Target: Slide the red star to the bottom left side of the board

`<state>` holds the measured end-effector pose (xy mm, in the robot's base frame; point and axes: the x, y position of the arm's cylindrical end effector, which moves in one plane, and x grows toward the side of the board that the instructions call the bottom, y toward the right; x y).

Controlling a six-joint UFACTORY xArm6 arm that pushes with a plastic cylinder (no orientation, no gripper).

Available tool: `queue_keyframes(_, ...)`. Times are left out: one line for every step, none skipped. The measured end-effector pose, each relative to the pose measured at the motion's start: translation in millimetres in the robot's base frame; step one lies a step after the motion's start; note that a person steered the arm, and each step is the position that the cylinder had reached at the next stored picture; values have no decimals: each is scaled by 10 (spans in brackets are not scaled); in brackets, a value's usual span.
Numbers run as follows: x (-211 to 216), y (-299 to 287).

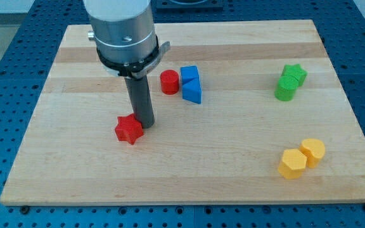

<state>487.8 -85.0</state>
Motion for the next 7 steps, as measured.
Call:
queue_keyframes(90,-118)
queue_keyframes(273,-268)
queue_keyframes(409,-509)
queue_keyframes(433,-785)
queue_keyframes(487,-1005)
queue_keyframes(548,-1086)
queue_keyframes(405,-944)
